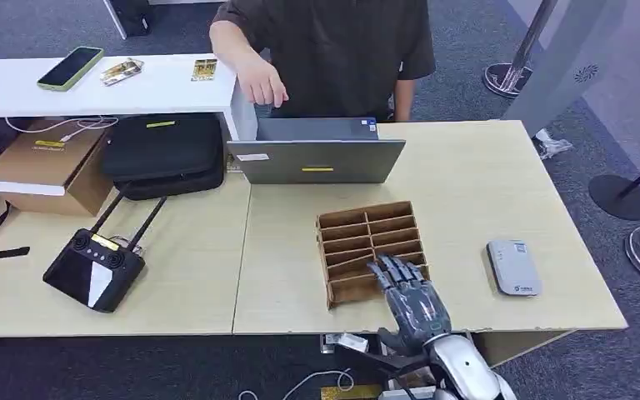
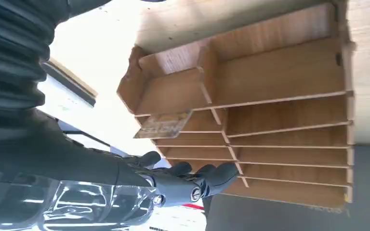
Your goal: Pass the card to the sensor for recognition and then transmit it.
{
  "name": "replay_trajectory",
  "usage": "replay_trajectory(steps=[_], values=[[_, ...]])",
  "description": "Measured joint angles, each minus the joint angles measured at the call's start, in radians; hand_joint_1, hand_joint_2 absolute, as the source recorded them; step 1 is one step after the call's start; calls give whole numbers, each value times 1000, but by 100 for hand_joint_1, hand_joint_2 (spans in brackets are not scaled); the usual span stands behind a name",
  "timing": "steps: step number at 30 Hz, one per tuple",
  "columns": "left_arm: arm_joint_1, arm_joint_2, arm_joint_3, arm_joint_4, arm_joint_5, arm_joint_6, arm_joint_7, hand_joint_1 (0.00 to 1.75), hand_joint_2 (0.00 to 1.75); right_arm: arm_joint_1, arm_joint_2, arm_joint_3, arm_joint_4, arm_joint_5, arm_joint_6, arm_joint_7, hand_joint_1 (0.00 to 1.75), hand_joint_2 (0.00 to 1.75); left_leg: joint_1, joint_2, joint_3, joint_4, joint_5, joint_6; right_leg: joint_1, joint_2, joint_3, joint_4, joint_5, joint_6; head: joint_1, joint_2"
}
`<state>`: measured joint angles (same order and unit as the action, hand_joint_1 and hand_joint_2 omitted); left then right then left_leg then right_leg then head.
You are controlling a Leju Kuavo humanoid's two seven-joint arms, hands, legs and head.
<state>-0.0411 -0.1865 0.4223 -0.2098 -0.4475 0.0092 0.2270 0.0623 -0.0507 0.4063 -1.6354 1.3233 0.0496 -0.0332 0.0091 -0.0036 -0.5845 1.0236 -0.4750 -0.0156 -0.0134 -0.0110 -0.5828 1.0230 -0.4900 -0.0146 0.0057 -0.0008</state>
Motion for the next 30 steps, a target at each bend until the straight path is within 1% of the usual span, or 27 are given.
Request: replay_trajectory(steps=[8, 27, 30], values=[[1, 3, 0, 0, -8, -8, -3, 0, 0, 6, -7, -8, 9, -16, -12, -25, 0, 175, 0, 0, 0, 0, 0, 0, 0, 0, 0, 0, 0, 0, 0, 0], [1, 8, -1, 0, -24, -20, -2, 0, 0, 2, -7, -8, 18, -11, -12, -32, 0, 175, 0, 0, 0, 0, 0, 0, 0, 0, 0, 0, 0, 0, 0, 0], [2, 8, -1, 0, -29, -22, -2, 0, 0, 2, -6, -8, 18, -9, -13, -41, 0, 175, 0, 0, 0, 0, 0, 0, 0, 0, 0, 0, 0, 0, 0, 0]])
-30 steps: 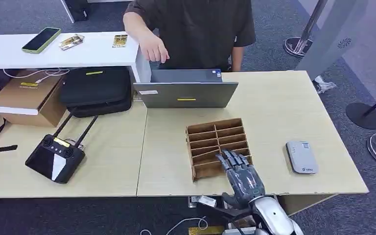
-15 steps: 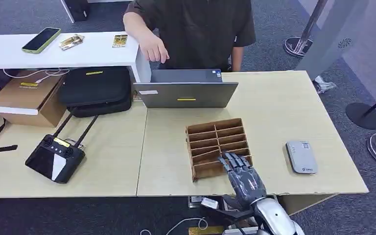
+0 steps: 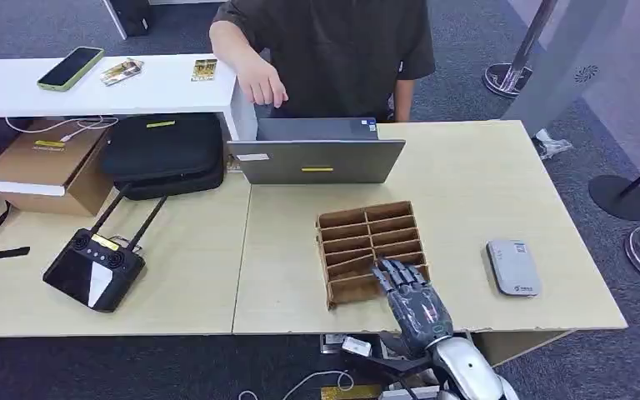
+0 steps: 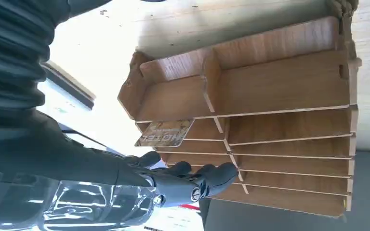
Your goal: Pass the card to the sensor for recognition and then transmit it.
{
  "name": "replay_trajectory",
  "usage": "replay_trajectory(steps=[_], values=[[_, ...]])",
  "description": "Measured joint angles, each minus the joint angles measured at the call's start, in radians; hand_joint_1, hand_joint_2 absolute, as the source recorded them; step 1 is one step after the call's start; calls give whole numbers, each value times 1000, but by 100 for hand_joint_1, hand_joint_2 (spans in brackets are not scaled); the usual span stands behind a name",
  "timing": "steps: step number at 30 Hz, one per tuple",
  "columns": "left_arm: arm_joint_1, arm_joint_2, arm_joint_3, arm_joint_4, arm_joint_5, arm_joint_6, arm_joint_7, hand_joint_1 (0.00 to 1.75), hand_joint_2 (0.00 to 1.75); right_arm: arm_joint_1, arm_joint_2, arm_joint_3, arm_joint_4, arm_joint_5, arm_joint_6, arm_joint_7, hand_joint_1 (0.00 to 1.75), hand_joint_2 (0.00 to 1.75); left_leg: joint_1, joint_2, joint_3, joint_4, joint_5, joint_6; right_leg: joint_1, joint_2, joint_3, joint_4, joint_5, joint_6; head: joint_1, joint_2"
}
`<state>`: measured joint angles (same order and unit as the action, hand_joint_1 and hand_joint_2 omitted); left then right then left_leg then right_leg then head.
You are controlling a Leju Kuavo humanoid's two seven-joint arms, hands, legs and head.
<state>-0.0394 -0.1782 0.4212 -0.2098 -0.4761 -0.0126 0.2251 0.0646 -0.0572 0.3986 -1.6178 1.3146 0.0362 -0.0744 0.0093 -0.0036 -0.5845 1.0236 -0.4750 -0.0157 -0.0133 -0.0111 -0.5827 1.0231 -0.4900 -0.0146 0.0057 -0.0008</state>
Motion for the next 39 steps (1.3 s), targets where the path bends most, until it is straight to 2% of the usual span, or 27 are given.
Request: replay_trajectory(steps=[14, 22, 39], values=[[0, -1, -1, 0, -20, 3, 14, 0, 0, -58, 31, 39, 0, -7, -1, -29, 0, 175, 0, 0, 0, 0, 0, 0, 0, 0, 0, 0, 0, 0, 0, 0], [0, -4, -1, 0, -20, 5, 17, 0, 0, -141, 60, 50, 76, -24, 2, -21, 0, 175, 0, 0, 0, 0, 0, 0, 0, 0, 0, 0, 0, 0, 0, 0], [0, -6, -1, 0, -24, 10, 17, 0, 0, -147, 76, 50, 128, -42, 2, -31, 0, 175, 0, 0, 0, 0, 0, 0, 0, 0, 0, 0, 0, 0, 0, 0]])
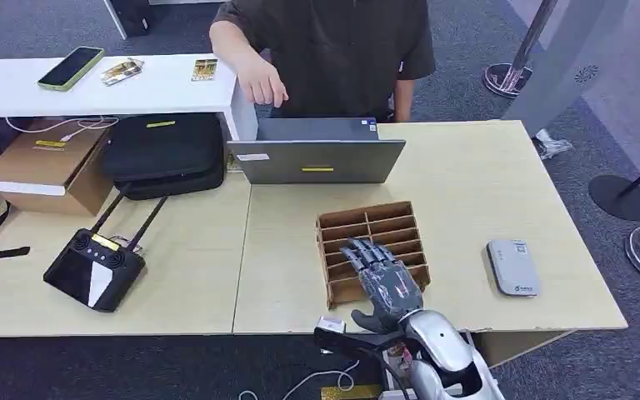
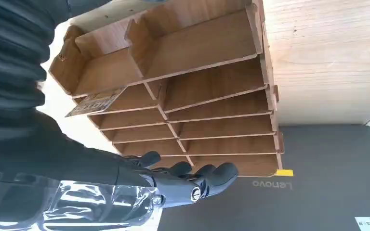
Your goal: Pass the card to the sensor for recognition and then transmit it.
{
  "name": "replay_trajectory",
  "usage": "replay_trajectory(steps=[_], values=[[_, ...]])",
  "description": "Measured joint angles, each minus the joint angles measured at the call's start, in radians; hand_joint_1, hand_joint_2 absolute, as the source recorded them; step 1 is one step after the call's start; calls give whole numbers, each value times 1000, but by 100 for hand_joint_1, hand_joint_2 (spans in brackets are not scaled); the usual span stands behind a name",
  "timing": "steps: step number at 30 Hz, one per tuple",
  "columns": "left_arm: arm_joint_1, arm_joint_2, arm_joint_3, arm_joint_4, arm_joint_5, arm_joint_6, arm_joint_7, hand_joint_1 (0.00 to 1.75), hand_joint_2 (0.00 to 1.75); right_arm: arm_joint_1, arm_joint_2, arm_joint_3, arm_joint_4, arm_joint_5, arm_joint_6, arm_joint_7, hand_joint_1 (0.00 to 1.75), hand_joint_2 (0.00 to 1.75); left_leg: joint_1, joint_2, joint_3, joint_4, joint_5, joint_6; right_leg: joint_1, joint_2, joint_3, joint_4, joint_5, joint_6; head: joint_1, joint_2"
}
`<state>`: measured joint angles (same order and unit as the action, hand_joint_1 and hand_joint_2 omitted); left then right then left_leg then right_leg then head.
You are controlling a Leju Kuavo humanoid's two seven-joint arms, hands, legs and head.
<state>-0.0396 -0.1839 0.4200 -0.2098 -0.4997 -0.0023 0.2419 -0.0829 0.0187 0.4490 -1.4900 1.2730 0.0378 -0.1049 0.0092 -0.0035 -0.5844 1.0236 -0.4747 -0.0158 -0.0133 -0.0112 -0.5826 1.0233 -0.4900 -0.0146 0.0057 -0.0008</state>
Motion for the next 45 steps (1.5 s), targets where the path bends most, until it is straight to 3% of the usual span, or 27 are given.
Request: replay_trajectory(steps=[20, 45], values=[[1, 0, 0, 0, -15, 3, -15, 0, 0, 24, -26, -129, 5, 13, -56, -7, 0, 175, 0, 0, 0, 0, 0, 0, 0, 0, 0, 0, 0, 0, 0, 0], [1, 6, 0, 0, -30, -16, -60, 0, 0, 141, -57, -203, -108, 76, -65, -5, 0, 175, 0, 0, 0, 0, 0, 0, 0, 0, 0, 0, 0, 0, 0, 0]])
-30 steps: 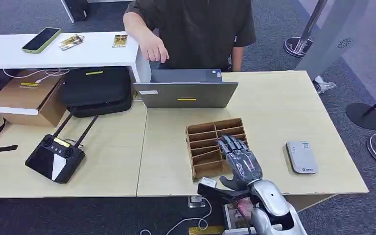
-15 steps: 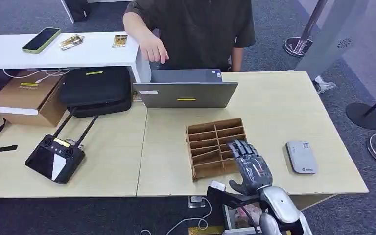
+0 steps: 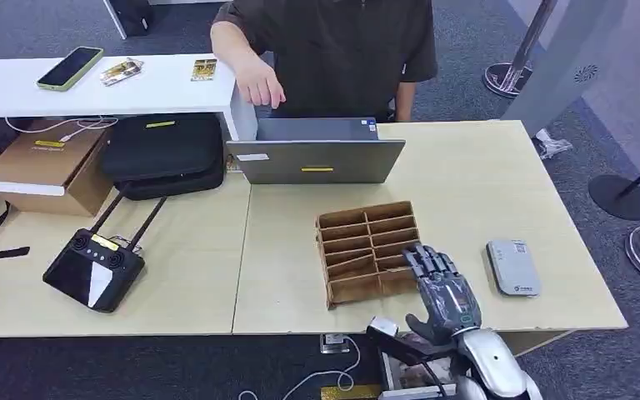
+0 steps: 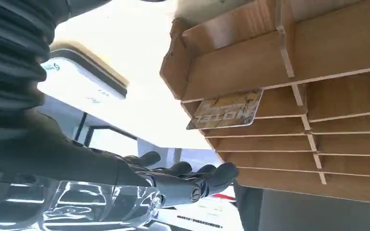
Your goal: Pass the card to the sensor for recognition and then transmit it.
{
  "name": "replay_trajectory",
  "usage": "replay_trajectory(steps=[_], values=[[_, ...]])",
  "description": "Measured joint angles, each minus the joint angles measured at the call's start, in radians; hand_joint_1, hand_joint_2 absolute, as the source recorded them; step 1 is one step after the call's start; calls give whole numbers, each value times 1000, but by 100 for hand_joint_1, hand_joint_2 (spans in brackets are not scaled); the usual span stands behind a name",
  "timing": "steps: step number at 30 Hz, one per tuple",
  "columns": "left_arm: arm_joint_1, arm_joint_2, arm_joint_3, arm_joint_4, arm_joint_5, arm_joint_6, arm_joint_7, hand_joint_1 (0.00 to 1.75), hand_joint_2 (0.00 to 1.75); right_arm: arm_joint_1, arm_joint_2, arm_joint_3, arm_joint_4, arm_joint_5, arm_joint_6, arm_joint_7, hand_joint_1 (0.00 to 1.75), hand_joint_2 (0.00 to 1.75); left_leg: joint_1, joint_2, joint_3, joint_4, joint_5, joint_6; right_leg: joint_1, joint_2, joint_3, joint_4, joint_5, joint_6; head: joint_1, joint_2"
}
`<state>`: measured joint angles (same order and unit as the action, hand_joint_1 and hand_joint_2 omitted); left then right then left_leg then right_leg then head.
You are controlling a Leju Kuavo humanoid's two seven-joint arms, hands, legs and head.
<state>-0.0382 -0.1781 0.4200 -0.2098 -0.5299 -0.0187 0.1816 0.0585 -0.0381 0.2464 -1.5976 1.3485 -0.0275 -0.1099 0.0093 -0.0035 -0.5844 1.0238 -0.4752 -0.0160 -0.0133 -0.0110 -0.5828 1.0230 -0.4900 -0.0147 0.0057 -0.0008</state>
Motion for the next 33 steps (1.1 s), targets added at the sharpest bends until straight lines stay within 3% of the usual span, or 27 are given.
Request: replay_trajectory(steps=[11, 27, 33], values=[[0, 1, 0, 0, -37, -3, -16, 0, 0, -22, 0, 8, 8, 10, -4, -64, 0, 175, 0, 0, 0, 0, 0, 0, 0, 0, 0, 0, 0, 0, 0, 0], [0, 9, 0, 0, -38, 20, -10, 0, 0, -260, -37, 150, 252, -29, -3, -148, 0, 175, 0, 1, 0, 0, 1, 0, 0, 0, 0, 0, 0, 0, 0, 0], [-1, 19, 2, 0, -35, 19, -37, 0, 0, -324, -47, 205, 314, -46, -3, -154, 0, 175, 0, 1, 0, 0, 1, 0, 0, 0, 0, 0, 0, 0, 0, 0]])
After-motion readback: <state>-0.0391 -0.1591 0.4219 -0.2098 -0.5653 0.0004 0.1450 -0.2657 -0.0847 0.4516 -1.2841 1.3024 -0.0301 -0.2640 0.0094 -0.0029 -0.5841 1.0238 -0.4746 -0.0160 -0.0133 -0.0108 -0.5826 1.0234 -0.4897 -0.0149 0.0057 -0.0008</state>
